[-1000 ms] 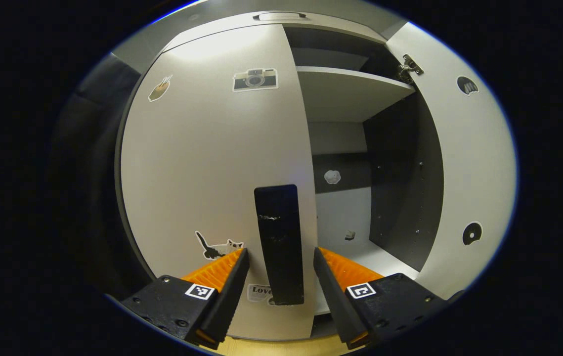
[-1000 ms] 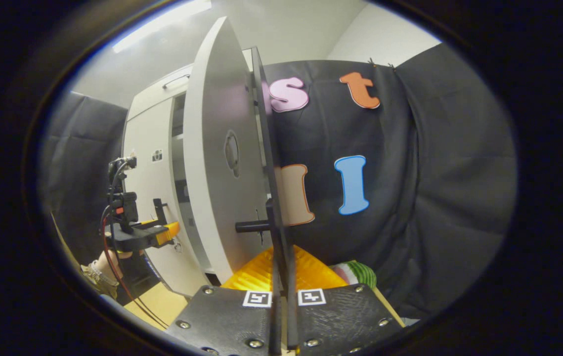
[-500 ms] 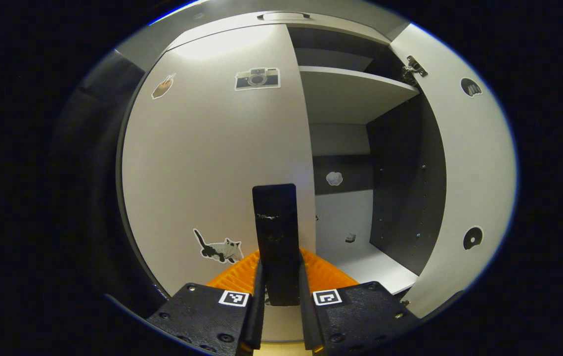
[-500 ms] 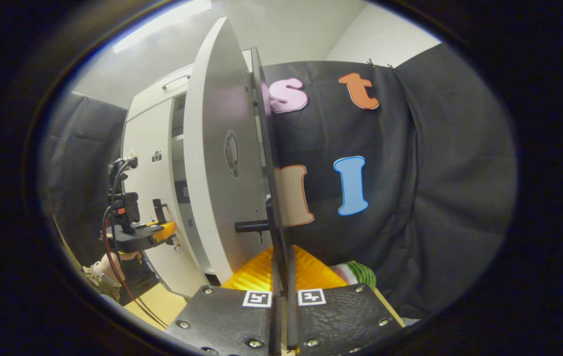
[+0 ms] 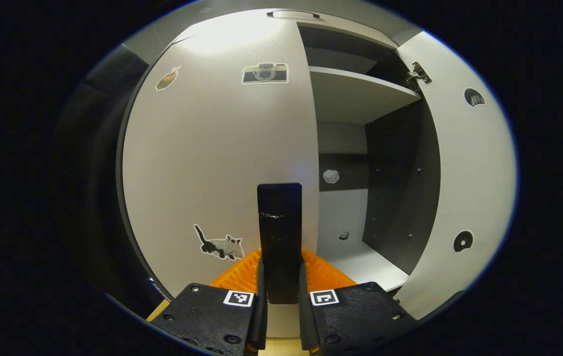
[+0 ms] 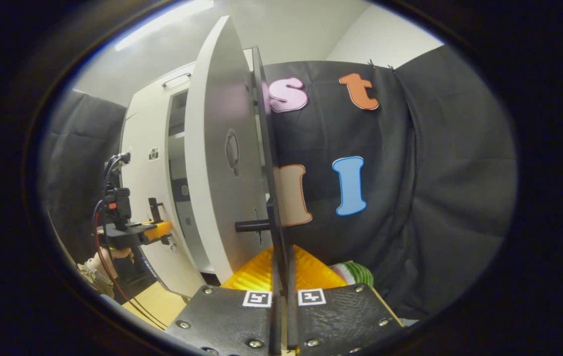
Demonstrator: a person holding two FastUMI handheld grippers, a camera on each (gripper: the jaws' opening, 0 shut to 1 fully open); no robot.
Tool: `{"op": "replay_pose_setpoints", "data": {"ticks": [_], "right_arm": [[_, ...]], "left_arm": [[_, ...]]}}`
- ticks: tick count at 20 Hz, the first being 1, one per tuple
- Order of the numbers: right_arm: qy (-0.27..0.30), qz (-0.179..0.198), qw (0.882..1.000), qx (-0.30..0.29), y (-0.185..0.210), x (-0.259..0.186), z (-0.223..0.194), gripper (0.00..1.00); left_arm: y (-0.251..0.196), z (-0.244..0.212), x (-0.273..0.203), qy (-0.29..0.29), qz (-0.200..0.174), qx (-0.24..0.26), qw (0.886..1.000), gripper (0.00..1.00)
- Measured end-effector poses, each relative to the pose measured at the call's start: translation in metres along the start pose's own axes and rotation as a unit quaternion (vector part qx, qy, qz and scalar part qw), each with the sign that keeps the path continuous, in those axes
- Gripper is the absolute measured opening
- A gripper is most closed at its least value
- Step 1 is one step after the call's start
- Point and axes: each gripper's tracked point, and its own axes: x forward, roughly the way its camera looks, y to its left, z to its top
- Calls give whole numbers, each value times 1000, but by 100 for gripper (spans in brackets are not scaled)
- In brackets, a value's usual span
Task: Open the right door of the double-door shoe cabinet with the right hand, and open the left door with the left hand.
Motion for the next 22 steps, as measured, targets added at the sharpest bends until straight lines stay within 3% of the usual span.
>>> {"op": "replay_pose_setpoints", "data": {"ticks": [22], "right_arm": [[-10, -13, 1000, -9, -3, 2, 0, 5]], "left_arm": [[19, -3, -69, 1, -29, -4, 1000, 25]]}}
